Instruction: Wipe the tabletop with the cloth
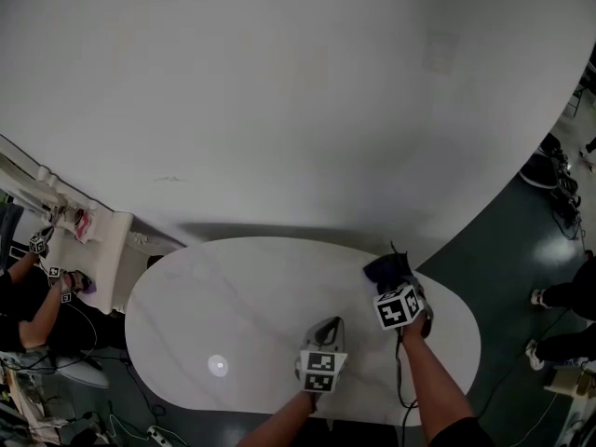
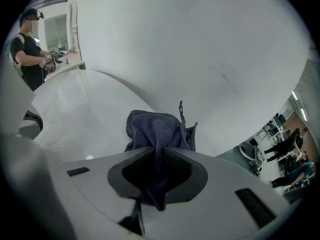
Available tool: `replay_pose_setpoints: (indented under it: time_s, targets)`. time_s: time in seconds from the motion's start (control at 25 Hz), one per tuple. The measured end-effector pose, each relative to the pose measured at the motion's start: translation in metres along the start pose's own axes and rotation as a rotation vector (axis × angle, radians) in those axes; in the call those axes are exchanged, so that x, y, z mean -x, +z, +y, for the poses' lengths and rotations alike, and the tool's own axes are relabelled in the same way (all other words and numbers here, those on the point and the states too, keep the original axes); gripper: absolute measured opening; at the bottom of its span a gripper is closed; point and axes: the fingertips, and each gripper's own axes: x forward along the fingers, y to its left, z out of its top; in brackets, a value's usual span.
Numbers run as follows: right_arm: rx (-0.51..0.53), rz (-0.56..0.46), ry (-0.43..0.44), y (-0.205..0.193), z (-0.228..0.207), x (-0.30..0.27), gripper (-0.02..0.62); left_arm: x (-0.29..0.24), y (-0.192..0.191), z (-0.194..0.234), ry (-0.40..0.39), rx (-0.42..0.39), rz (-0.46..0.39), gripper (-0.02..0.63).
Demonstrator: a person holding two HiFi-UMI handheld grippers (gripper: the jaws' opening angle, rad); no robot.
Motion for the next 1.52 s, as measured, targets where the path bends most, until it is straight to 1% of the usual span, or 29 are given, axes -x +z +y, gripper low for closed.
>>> replay_pose_setpoints:
  time_s: [0.08,0.16,0.28,0.48,0.6,0.8,0.92,1.0,1.12,1.28,1.4,1.52]
  targets:
    - [0.007,-0.002,-0.003,0.005,0.006,-0.001,0.052,0.004,0.002,0.013,0.023,0.005,-0.006,0.003]
    - [0.011,-0.002,-0.013,0.011,0.012,-0.003,0.051,0.007,0.003,0.024,0.027,0.011,-0.008,0.003]
    - [0.002,0.007,-0.023,0.017,0.018,-0.006,0.048,0.011,0.001,0.039,0.019,0.014,-0.002,0.003]
    - [-0.053,0.015,-0.015,0.024,0.019,-0.009,0.046,0.019,-0.004,0.061,0.0,0.015,0.002,0.003]
    - [-0.056,0.024,-0.029,0.024,0.02,-0.009,0.044,0.023,-0.006,0.07,-0.026,0.01,0.003,0.003]
    - [-0.054,0.028,-0.049,0.03,0.02,-0.01,0.037,0.033,-0.004,0.081,-0.09,-0.031,0.004,0.003]
    - [-0.057,0.039,-0.075,0.027,0.019,-0.008,0.037,0.039,-0.008,0.082,-0.13,-0.046,0.02,0.003]
    - [-0.041,0.037,-0.095,0.031,0.02,-0.008,0.037,0.038,-0.01,0.085,-0.141,-0.064,0.033,0.003]
    - [-0.03,0.038,-0.076,0.038,0.031,-0.012,0.037,0.039,-0.011,0.091,-0.111,-0.069,0.036,0.003]
    - [-0.011,0.029,-0.052,0.05,0.038,-0.015,0.037,0.042,-0.012,0.095,-0.049,-0.016,0.022,0.003]
    - [0.016,0.013,-0.046,0.058,0.043,-0.017,0.037,0.04,-0.016,0.093,-0.018,0.004,0.021,0.003]
    - [0.049,0.011,-0.034,0.064,0.054,-0.022,0.037,0.038,-0.017,0.09,-0.006,0.036,0.018,0.003]
